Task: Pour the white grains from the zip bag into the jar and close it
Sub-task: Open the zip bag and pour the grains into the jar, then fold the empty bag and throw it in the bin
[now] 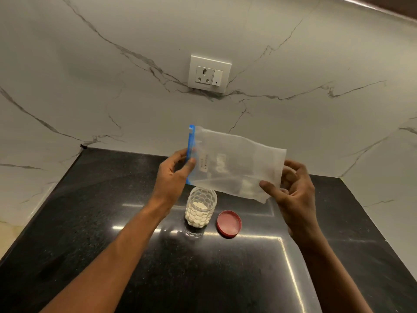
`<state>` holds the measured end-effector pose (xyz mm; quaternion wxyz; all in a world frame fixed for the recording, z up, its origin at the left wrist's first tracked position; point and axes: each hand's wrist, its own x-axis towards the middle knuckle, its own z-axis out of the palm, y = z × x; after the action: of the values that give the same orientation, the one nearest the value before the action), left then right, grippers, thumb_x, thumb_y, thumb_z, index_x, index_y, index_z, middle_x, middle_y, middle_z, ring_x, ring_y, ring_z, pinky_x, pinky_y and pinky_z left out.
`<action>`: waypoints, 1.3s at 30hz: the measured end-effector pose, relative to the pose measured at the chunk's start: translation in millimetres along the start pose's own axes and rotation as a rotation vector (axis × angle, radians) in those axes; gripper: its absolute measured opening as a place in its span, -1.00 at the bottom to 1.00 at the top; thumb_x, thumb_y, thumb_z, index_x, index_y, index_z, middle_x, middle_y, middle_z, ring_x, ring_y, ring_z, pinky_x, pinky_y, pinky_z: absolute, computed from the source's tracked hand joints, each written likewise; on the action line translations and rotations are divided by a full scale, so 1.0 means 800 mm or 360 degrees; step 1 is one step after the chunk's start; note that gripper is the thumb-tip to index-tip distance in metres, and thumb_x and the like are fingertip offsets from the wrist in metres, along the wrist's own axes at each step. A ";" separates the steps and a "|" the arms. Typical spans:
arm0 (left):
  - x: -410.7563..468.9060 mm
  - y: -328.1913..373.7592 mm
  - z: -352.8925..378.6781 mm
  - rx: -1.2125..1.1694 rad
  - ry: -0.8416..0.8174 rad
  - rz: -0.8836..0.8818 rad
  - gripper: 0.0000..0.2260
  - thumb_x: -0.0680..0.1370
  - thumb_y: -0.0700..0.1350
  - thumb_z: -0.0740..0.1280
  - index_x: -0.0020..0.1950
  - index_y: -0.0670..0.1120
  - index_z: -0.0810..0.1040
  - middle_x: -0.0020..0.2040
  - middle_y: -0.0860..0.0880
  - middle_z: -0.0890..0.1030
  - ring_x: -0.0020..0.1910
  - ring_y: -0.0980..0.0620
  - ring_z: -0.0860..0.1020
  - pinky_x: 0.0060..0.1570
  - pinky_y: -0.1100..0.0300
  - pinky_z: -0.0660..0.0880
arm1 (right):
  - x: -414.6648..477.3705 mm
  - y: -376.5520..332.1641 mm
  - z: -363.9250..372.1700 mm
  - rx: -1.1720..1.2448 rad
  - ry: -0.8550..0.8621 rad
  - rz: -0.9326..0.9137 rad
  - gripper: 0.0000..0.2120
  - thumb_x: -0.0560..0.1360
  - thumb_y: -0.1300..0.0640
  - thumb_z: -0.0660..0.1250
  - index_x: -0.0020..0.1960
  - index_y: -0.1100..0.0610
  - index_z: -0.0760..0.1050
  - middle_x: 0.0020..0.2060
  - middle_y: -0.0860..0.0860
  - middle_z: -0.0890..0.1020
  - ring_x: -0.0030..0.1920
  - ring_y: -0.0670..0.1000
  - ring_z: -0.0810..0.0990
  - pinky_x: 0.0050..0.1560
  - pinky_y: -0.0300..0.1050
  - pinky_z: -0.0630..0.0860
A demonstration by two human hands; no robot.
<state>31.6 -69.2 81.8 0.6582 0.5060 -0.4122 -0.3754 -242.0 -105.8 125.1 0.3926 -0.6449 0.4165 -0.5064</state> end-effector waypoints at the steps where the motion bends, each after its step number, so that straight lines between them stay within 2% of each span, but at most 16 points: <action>1: 0.003 0.013 0.003 -0.0041 -0.0014 0.0031 -0.79 0.69 -0.15 0.35 0.22 0.12 0.66 0.05 0.22 0.74 0.07 0.21 0.70 0.01 0.20 0.71 | -0.001 -0.002 -0.003 0.0067 -0.0001 0.0015 -0.37 0.42 0.23 0.62 0.37 -0.07 0.43 0.17 -0.02 0.68 0.13 0.00 0.73 -0.08 -0.11 0.72; 3: 0.008 0.038 0.009 -0.0033 -0.0062 0.0108 -0.81 0.69 -0.15 0.35 0.17 0.10 0.69 0.03 0.19 0.73 0.06 0.19 0.67 0.11 0.07 0.71 | -0.005 -0.013 -0.006 0.0072 0.0042 -0.0031 -0.24 0.36 0.12 0.67 0.44 -0.07 0.36 0.26 -0.02 0.62 0.21 -0.02 0.69 -0.01 -0.11 0.71; 5: 0.011 0.058 0.013 0.0077 -0.0096 0.0226 -0.84 0.69 -0.16 0.36 0.19 0.03 0.70 0.03 0.16 0.71 0.09 0.12 0.66 0.19 -0.03 0.68 | -0.006 -0.029 -0.005 -0.0150 0.0182 -0.0163 -0.22 0.35 -0.04 0.64 0.46 -0.08 0.35 0.34 -0.05 0.55 0.31 -0.07 0.61 0.12 -0.11 0.68; 9: 0.013 0.087 0.016 0.0396 -0.0241 0.0423 -0.81 0.67 -0.13 0.40 0.26 -0.05 0.70 0.12 0.06 0.69 0.11 0.00 0.67 0.09 -0.04 0.69 | -0.002 -0.064 0.008 -0.0572 0.0287 -0.0514 -0.47 0.53 -0.19 0.42 0.45 -0.12 0.41 0.41 -0.14 0.49 0.44 -0.07 0.47 0.30 -0.10 0.48; 11: 0.011 0.095 0.017 0.0573 -0.0425 0.0510 -0.81 0.65 -0.13 0.41 0.24 0.01 0.68 0.11 0.07 0.66 0.09 0.02 0.66 0.02 0.13 0.66 | 0.009 -0.079 0.021 -0.0590 0.0195 -0.0529 -0.53 0.59 -0.17 0.36 0.47 -0.12 0.43 0.41 -0.17 0.49 0.44 -0.12 0.46 0.30 -0.19 0.43; 13: 0.010 0.099 0.017 0.0706 -0.0597 0.0543 -0.79 0.63 -0.17 0.43 0.24 0.02 0.67 0.10 0.06 0.62 0.08 0.05 0.64 0.01 0.26 0.60 | 0.024 -0.087 0.035 -0.0542 0.0055 -0.0467 -0.60 0.64 -0.08 0.35 0.45 -0.04 0.48 0.36 -0.12 0.57 0.34 -0.19 0.54 0.25 -0.22 0.52; 15: 0.007 0.097 0.015 0.0756 -0.0655 0.0548 -0.78 0.61 -0.22 0.45 0.23 -0.02 0.68 0.11 -0.02 0.60 0.07 0.05 0.62 0.01 0.31 0.58 | 0.035 -0.088 0.047 -0.0331 -0.0059 -0.0372 -0.76 0.66 0.08 0.39 0.30 0.08 0.61 0.13 -0.04 0.72 0.09 -0.15 0.70 0.08 -0.10 0.70; 17: 0.003 0.093 0.011 0.0820 -0.0624 0.0543 -0.74 0.60 -0.19 0.47 0.27 0.01 0.65 0.16 -0.06 0.57 0.08 0.04 0.61 0.01 0.32 0.58 | 0.037 -0.081 0.053 -0.0149 -0.0056 -0.0296 -0.90 0.61 0.16 0.45 0.11 0.11 0.70 -0.13 0.00 0.76 -0.12 -0.03 0.75 -0.05 -0.02 0.73; 18: 0.001 0.093 0.009 0.0840 -0.0613 0.0523 -0.69 0.60 -0.14 0.48 0.32 0.06 0.61 0.21 -0.04 0.57 0.09 0.06 0.62 0.04 0.31 0.60 | 0.036 -0.077 0.055 -0.0061 -0.0050 -0.0250 -0.93 0.59 0.17 0.48 0.06 0.10 0.73 -0.18 0.03 0.77 -0.16 0.02 0.75 -0.09 -0.03 0.73; 22: -0.001 0.100 0.010 0.0863 -0.0609 0.0469 -0.46 0.54 0.19 0.41 0.49 0.09 0.49 0.34 0.12 0.60 0.23 0.29 0.58 0.13 0.39 0.53 | 0.024 -0.067 0.063 0.0239 -0.0091 -0.0065 -0.94 0.51 0.19 0.55 -0.04 0.06 0.77 -0.17 0.11 0.78 -0.19 0.13 0.76 -0.13 -0.04 0.70; 25: 0.000 0.105 0.022 0.0890 -0.0595 0.0507 -0.49 0.54 0.24 0.36 0.40 0.02 0.60 0.25 0.13 0.67 0.22 0.38 0.57 0.13 0.59 0.41 | 0.015 -0.064 0.071 0.0323 -0.0158 -0.0001 -0.91 0.57 0.22 0.49 -0.02 0.09 0.77 -0.14 0.14 0.78 -0.14 0.13 0.76 -0.10 -0.07 0.69; 27: -0.002 0.104 0.030 0.0800 -0.0601 0.0483 -0.57 0.53 0.22 0.36 0.28 0.02 0.69 0.14 0.15 0.71 0.13 0.37 0.62 0.14 0.51 0.51 | 0.011 -0.065 0.073 0.0341 -0.0155 0.0024 -0.88 0.59 0.23 0.46 -0.03 0.09 0.76 -0.12 0.17 0.76 -0.11 0.15 0.74 -0.08 -0.02 0.68; 29: -0.006 0.103 0.035 0.0679 -0.0623 0.0425 -0.66 0.53 0.20 0.37 0.18 0.06 0.72 0.04 0.15 0.73 0.04 0.27 0.69 0.06 0.27 0.67 | 0.009 -0.065 0.073 0.0357 -0.0135 0.0057 -0.87 0.59 0.23 0.45 -0.06 0.09 0.76 -0.11 0.20 0.74 -0.11 0.17 0.72 -0.05 0.07 0.65; 31: -0.009 0.102 0.038 0.0621 -0.0644 0.0375 -0.68 0.54 0.17 0.37 0.17 0.04 0.73 0.01 0.12 0.75 0.02 0.19 0.72 0.00 0.19 0.71 | 0.007 -0.064 0.073 0.0335 -0.0092 0.0078 -0.85 0.59 0.23 0.44 -0.08 0.08 0.76 -0.13 0.20 0.74 -0.14 0.15 0.71 -0.07 0.07 0.65; 34: -0.011 0.097 0.038 0.0656 -0.0619 0.0362 -0.68 0.57 0.10 0.39 0.20 -0.05 0.74 -0.03 0.16 0.72 -0.01 0.21 0.72 -0.03 0.27 0.69 | 0.005 -0.061 0.073 0.0350 -0.0013 0.0112 -0.83 0.61 0.21 0.43 -0.10 0.06 0.75 -0.18 0.12 0.74 -0.20 0.08 0.69 -0.15 -0.01 0.64; 39: -0.011 0.085 0.021 0.0688 -0.0538 0.0307 -0.81 0.64 -0.03 0.44 0.16 -0.07 0.78 -0.06 0.08 0.77 -0.07 0.17 0.73 -0.14 0.35 0.63 | 0.016 -0.061 0.061 0.0438 0.0088 0.0153 -0.82 0.61 0.19 0.43 -0.14 0.05 0.74 -0.25 0.02 0.70 -0.23 0.00 0.65 -0.21 -0.14 0.62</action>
<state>17.9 -53.4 148.9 0.4898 0.5231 -0.6327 -0.2935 -185.9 -96.8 165.8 0.4895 -0.5501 0.3842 -0.5569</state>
